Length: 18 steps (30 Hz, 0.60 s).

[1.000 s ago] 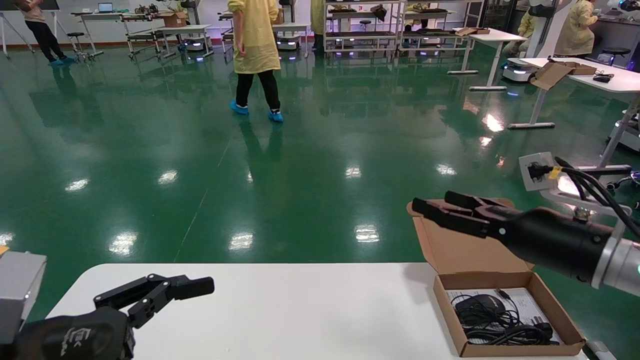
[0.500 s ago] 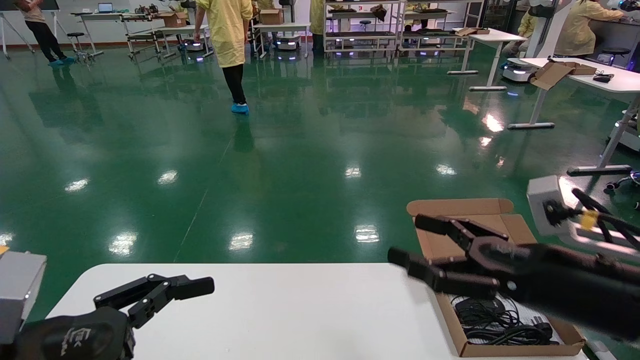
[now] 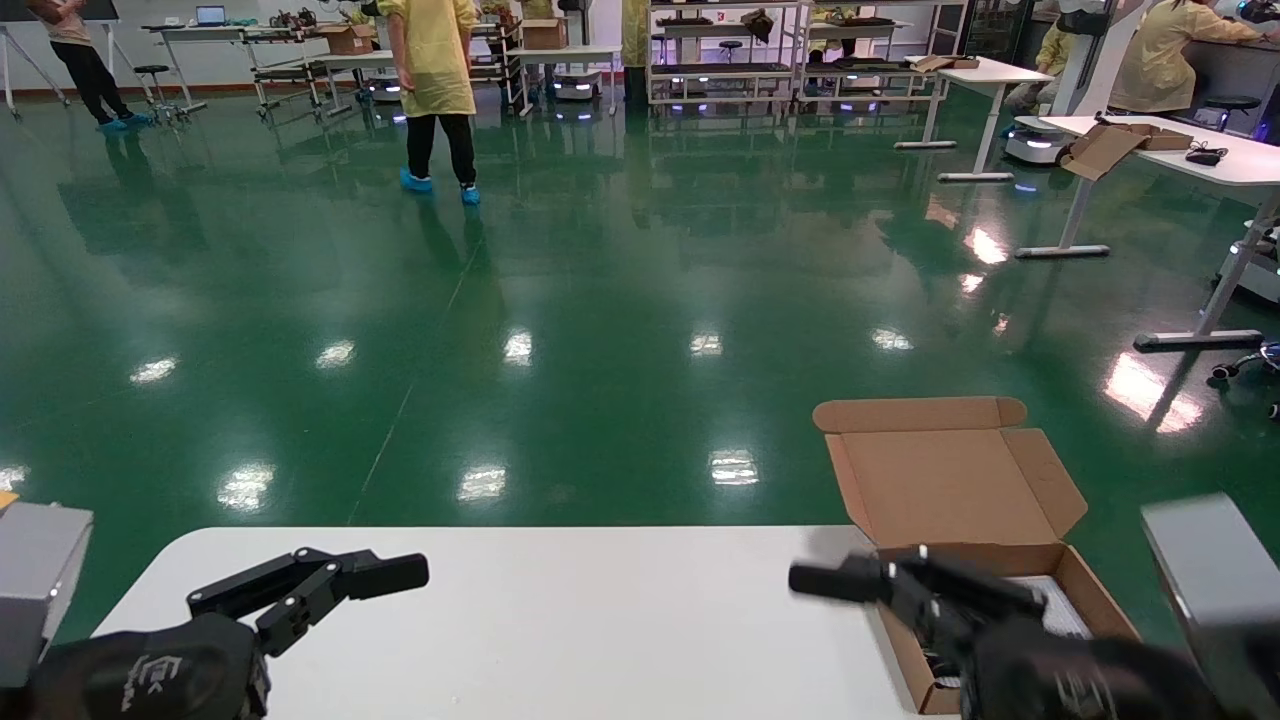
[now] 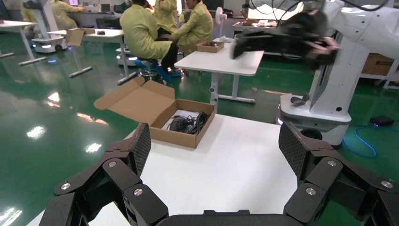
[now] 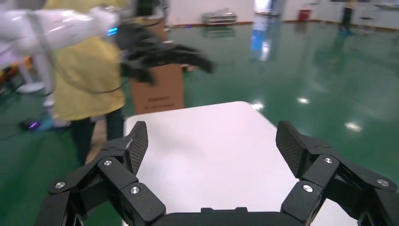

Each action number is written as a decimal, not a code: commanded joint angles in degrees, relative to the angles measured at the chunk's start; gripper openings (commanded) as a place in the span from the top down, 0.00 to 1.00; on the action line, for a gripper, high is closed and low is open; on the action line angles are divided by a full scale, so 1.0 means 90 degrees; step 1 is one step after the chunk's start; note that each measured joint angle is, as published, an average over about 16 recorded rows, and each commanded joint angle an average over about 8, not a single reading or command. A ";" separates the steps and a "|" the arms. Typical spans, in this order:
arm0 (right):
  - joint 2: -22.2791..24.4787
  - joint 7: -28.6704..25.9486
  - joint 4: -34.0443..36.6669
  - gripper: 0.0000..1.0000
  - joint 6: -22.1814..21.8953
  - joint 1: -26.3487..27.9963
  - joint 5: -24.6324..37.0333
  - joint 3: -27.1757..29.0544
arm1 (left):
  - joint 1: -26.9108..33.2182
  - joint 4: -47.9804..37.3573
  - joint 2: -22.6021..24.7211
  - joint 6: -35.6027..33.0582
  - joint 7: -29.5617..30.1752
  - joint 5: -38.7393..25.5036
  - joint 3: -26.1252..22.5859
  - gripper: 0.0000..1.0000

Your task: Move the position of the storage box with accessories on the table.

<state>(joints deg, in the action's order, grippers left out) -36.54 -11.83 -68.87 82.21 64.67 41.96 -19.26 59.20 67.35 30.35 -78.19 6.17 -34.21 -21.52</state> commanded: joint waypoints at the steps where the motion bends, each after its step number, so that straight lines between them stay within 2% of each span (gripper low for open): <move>1: 0.0078 0.0055 -0.0241 0.00 0.0179 -0.0160 -0.0005 0.0166 | 0.0000 0.0000 0.0000 0.0000 0.0000 0.0000 0.0000 0.00; 9: 0.0235 0.0161 -0.0743 0.00 0.0552 -0.0486 -0.0016 0.0511 | -0.0001 -0.0001 0.0000 0.0001 0.0000 0.0000 0.0000 0.00; 18: 0.0210 0.0140 -0.0648 0.00 0.0482 -0.0429 -0.0017 0.0449 | -0.0001 -0.0001 0.0000 0.0001 0.0000 0.0000 0.0000 0.00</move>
